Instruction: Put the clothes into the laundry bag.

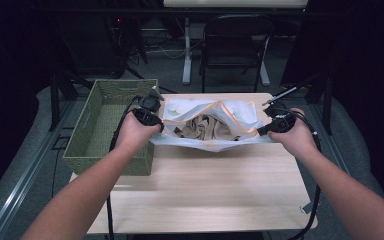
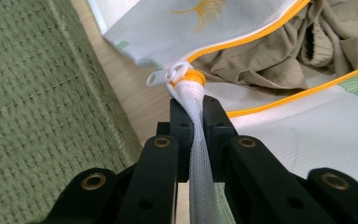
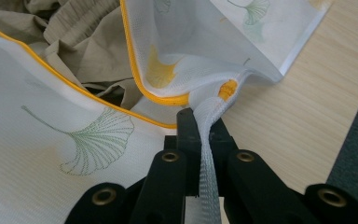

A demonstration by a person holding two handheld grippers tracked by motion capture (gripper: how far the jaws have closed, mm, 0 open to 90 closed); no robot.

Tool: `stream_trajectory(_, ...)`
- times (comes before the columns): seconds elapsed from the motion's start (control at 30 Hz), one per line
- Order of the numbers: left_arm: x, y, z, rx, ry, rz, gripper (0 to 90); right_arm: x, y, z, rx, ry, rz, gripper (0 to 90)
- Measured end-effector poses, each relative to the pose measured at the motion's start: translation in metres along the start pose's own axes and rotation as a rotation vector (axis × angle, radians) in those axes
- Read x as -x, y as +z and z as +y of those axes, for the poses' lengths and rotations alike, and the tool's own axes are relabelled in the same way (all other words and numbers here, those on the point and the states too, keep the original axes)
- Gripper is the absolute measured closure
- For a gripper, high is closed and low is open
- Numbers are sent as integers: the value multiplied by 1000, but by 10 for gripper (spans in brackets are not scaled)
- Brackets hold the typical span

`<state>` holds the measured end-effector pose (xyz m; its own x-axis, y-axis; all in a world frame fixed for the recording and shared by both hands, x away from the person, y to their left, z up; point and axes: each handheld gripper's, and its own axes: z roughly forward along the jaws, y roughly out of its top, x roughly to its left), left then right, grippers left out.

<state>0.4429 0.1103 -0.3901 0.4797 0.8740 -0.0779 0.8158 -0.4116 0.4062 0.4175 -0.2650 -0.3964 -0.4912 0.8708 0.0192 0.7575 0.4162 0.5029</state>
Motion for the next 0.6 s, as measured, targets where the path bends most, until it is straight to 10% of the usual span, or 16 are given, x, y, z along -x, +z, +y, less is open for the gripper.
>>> stream_trajectory(0.6,-9,-7,32,-14,-72,78,848,-5,1,41,-119,49,-93,881)
